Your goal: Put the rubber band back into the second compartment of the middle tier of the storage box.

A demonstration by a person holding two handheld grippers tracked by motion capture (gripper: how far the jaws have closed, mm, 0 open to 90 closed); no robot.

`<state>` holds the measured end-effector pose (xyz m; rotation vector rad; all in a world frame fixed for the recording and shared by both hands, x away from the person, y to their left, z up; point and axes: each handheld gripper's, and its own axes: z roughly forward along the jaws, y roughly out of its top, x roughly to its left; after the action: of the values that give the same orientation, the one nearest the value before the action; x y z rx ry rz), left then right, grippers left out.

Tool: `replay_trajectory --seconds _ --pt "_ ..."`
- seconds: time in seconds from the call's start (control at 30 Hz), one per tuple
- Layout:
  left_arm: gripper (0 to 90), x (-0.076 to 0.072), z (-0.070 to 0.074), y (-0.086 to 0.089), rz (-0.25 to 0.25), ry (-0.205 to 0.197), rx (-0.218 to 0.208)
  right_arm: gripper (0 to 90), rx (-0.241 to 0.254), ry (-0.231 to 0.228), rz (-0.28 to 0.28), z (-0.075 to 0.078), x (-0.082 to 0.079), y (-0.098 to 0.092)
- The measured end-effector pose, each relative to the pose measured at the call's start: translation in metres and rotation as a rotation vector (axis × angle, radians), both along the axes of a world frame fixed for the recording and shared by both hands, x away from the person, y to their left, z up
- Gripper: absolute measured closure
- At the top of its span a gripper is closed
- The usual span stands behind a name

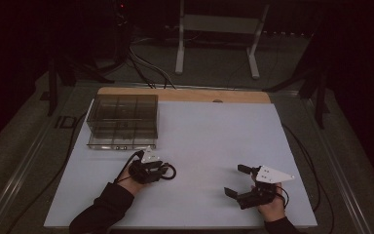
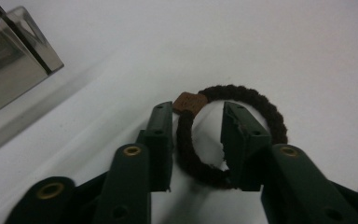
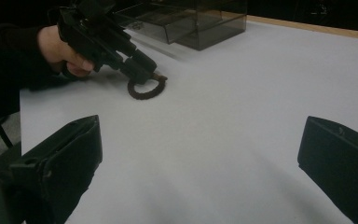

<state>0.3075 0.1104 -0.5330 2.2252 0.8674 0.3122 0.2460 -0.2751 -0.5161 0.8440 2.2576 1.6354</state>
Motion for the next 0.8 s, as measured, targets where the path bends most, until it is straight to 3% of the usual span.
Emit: replay_trajectory --seconds 0.33,0.6,0.8 --pt "83.2 0.003 0.001 0.002 0.008 0.006 0.020 0.0 -0.001 0.000 0.001 0.000 0.000 0.000" --pt "87.6 0.002 0.003 0.000 0.002 0.015 0.024 0.0 0.002 0.003 -0.001 -0.001 0.001 0.000" --pt "88.3 -0.002 0.012 -0.004 -0.014 -0.005 0.022 0.0 0.001 0.005 -0.004 -0.001 0.001 0.000"
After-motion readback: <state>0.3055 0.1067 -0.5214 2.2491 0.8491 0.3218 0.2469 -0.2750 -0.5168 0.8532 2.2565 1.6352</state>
